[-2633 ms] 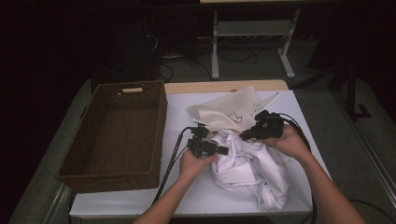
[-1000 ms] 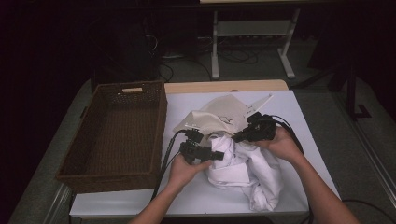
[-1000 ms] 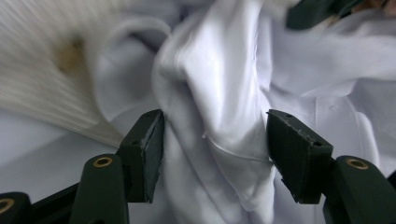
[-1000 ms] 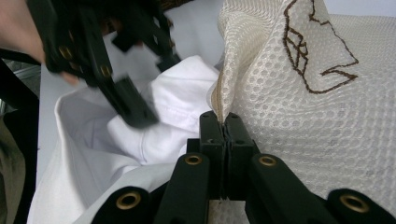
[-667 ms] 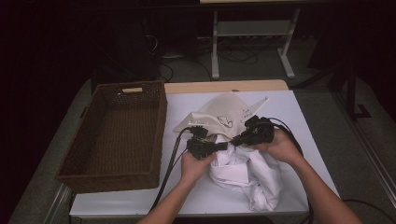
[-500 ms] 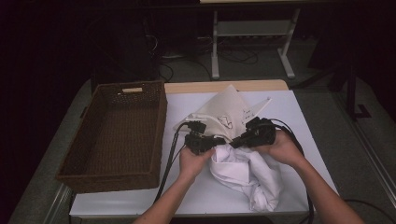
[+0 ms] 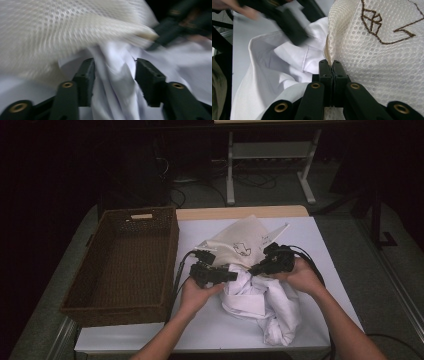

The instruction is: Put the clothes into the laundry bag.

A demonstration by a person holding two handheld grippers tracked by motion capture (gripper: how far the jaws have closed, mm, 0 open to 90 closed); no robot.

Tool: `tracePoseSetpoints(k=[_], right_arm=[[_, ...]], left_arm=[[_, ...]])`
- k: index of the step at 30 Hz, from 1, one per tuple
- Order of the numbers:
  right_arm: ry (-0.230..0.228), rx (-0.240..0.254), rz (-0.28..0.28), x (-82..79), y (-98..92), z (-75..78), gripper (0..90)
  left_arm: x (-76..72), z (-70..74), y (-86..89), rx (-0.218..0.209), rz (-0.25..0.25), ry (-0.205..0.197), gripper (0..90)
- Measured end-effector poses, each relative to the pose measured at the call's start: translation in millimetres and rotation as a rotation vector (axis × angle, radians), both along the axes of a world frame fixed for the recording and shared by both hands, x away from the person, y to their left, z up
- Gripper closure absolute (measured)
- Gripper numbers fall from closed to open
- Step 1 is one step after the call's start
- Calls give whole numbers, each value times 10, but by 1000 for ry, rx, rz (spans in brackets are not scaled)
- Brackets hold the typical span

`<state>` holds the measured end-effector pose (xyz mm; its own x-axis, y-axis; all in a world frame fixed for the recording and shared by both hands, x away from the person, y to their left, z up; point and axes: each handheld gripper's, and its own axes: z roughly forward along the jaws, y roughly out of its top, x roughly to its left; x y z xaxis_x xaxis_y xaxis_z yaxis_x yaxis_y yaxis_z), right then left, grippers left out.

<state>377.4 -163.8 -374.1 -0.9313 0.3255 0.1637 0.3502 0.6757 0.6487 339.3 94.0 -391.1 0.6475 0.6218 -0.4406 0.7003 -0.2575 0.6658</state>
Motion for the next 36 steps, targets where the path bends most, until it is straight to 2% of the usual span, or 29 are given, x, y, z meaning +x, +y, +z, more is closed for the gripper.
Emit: tracePoseSetpoints(k=[3,5,8,10,11,13,14,15,16,17,19,20,22,27,29,32,36], right_arm=[[-8,4,-3,11,5,2,886],[-8,5,-11,15,-5,7,886],[-15,9,-19,22,-38,20,886],[-19,4,-26,26,-56,14,886],[-15,4,-29,28,-60,9,886],[-15,3,-26,34,-58,0,886],[-14,1,-27,35,-51,0,886],[-17,0,-25,34,-39,2,886],[-20,-1,-22,31,-34,2,886],[-20,-3,-21,23,-29,2,886],[-25,-12,-15,6,-34,5,886],[-27,-11,-13,-1,-40,9,886],[-20,-10,-12,-18,-64,30,886],[-22,-4,7,-101,-88,101,887],[-32,-4,13,-149,-92,140,887],[-35,4,36,-214,-79,190,887],[-28,4,75,-271,-24,248,888]], left_arm=[[-72,26,101,-5,-4,29,381],[-114,-43,121,10,-11,80,334],[-179,-202,91,10,-66,161,320],[-207,-296,63,-9,-100,241,296],[-234,-337,46,-24,-113,259,295],[-238,-382,-4,25,-103,244,295],[-207,-428,-53,41,-98,259,295],[-187,-457,-84,41,-94,263,315],[-160,-504,-138,44,-82,245,410],[-136,-543,-185,47,-86,232,563],[-95,-597,-264,50,-80,207,771],[-58,-614,-302,40,-67,195,809],[1,-595,-340,-7,-53,197,831],[52,-316,-410,-36,-69,121,839],[32,-179,-437,-67,-79,90,840],[2,-40,-459,-69,-90,45,841],[42,-74,-468,-55,-62,30,841]])
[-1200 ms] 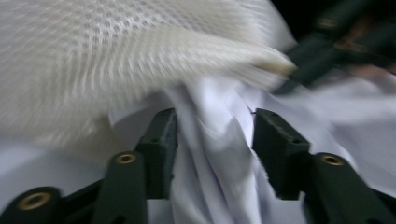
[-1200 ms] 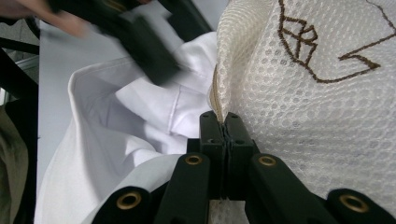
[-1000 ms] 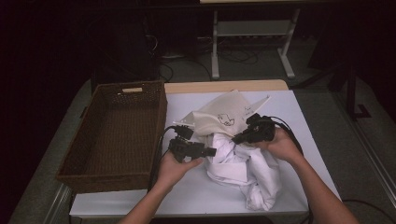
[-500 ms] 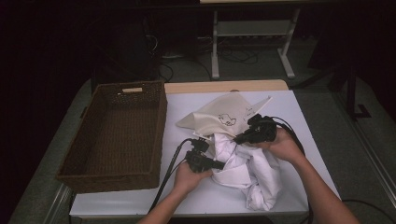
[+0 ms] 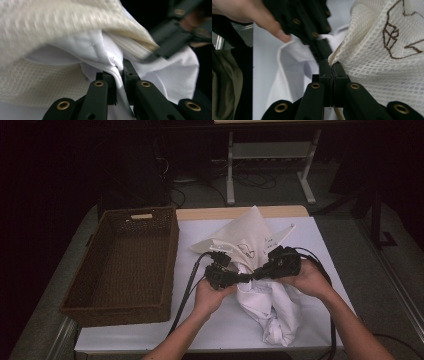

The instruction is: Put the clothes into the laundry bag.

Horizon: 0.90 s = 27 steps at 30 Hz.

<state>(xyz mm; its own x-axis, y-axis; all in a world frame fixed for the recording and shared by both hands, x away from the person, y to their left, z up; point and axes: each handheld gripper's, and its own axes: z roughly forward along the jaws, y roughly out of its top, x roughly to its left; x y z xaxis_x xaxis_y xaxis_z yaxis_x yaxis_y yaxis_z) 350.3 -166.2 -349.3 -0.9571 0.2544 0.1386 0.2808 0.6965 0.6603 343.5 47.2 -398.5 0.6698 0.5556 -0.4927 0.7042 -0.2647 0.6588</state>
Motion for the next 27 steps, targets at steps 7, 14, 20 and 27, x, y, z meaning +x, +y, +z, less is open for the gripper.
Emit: tracePoseSetpoints(k=[7,14,20,27], right_arm=[[21,76,0,-11,-47,91,889],[44,-31,-62,212,-61,-194,888],[41,-35,-57,218,-31,-226,887],[49,-29,-68,250,-59,-225,887]], left_arm=[[266,-193,50,-29,186,-6,838],[238,-168,125,64,151,7,660],[-4,-48,418,78,117,3,466],[-222,-16,605,19,67,40,385]])
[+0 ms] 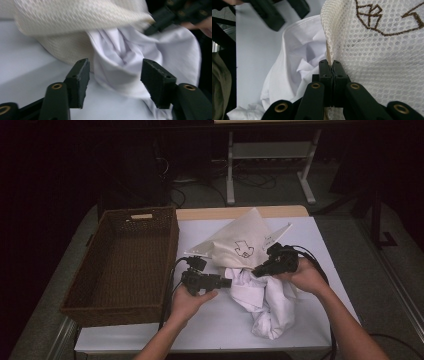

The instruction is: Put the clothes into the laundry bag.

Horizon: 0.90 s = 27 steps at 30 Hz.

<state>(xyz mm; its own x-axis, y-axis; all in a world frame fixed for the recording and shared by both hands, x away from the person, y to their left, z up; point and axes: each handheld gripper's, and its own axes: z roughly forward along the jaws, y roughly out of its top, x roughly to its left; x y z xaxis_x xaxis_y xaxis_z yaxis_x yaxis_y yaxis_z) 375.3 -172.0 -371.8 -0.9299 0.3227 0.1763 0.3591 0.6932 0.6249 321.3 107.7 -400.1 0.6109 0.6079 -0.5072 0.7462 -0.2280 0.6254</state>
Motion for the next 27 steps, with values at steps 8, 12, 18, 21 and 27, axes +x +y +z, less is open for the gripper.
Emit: tracePoseSetpoints(k=[8,12,18,21,27], right_arm=[[-9,1,2,4,11,4,887],[-15,-2,11,-10,24,1,887],[-13,-3,54,-96,29,34,887],[-17,5,77,-150,41,67,887],[-36,29,121,-294,70,154,887]], left_arm=[[-77,-330,-195,20,-66,98,331],[39,-429,-397,11,-54,87,482],[64,-376,-450,-43,-14,1,792],[6,-230,-402,-72,-19,-41,816],[-84,-10,-317,-73,-43,-92,827]])
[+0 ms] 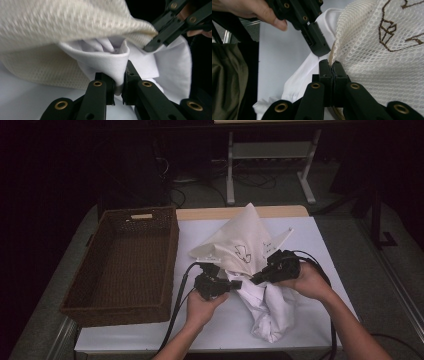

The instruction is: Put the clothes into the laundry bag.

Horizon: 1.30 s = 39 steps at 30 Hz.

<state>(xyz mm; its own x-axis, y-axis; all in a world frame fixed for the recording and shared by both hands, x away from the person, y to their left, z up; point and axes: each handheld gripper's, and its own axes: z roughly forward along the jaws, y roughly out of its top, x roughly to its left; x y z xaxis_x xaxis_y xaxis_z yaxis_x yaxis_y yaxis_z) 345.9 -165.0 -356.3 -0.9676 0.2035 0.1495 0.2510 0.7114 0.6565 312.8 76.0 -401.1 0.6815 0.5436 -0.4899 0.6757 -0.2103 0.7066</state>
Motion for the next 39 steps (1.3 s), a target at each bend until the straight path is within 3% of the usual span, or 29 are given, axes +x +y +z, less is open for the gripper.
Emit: tracePoseSetpoints(k=[6,9,14,17,20,22,25,27,29,33,36,39], right_arm=[[-22,17,71,-147,99,146,888],[-24,23,91,-153,117,191,888],[-6,28,75,-95,84,122,888],[-5,28,63,-76,47,70,888],[1,45,38,-41,-63,22,888],[4,42,-5,9,-169,-44,888],[4,1,-34,53,-219,-152,887],[18,-2,-42,76,-227,-198,887],[14,-4,-41,77,-223,-203,887],[9,-6,-45,85,-206,-183,887],[10,-9,-49,100,-186,-175,887],[8,-11,-50,116,-169,-178,887]], left_arm=[[3,163,41,-16,-14,-19,829],[32,158,-9,-10,-17,-20,829],[274,-59,-263,-3,18,25,829],[436,-192,-423,46,67,21,828],[559,-306,-398,29,130,58,826],[596,-333,-361,32,140,73,819],[555,-298,-341,60,128,69,758],[496,-259,-307,81,110,88,631],[414,-200,-244,118,99,62,519],[270,-92,-49,125,84,72,429],[158,-45,67,83,47,102,378],[57,-106,82,3,-23,193,324]])
